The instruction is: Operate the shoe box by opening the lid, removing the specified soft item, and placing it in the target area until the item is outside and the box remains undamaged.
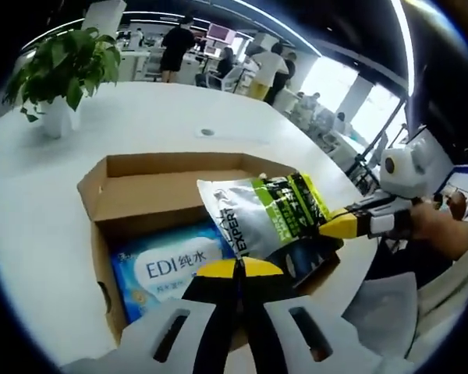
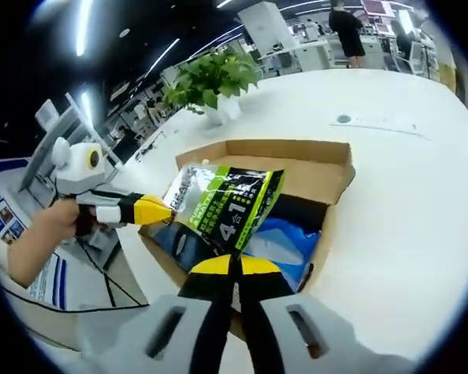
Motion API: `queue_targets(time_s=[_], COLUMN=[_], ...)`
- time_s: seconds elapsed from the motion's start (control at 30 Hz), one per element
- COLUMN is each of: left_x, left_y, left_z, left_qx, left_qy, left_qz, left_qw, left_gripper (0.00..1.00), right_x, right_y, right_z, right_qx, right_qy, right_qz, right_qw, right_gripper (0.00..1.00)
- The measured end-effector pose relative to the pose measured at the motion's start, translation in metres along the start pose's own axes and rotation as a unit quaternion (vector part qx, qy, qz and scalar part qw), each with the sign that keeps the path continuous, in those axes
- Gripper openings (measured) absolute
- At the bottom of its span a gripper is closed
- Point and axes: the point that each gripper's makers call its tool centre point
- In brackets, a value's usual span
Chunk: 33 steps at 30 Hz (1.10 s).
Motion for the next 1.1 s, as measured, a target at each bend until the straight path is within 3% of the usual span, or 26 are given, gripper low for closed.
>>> queue_targets(time_s=[0.47, 1.1], left_x=[-0.023, -0.054], left_y=[0.018, 0.029], left_z=[-0.039, -0.080], left_qx=[-0.008, -0.038], left_qy=[-0.021, -0.029], left_qz=[-0.005, 0.006], left_qw=[0.9997, 0.9989], left_gripper=[0.00, 0.00], right_x=[0.043, 0.080], right_y=[0.015, 0.025], right_z=[-0.025, -0.066], right_qx=[-0.035, -0.070], right_qy=[-0.019, -0.043], right_qz=[-0.023, -0.038], right_qw=[0.9989, 0.9959], right_gripper=[0.00, 0.00])
Point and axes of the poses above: the point that each gripper's makers call its tool centre point, and the gripper's own axes: x roughly backward along the fingers, z roughly to its left, y roughly out of its top, and after that the axes turned 14 degrees about -x, right-handed
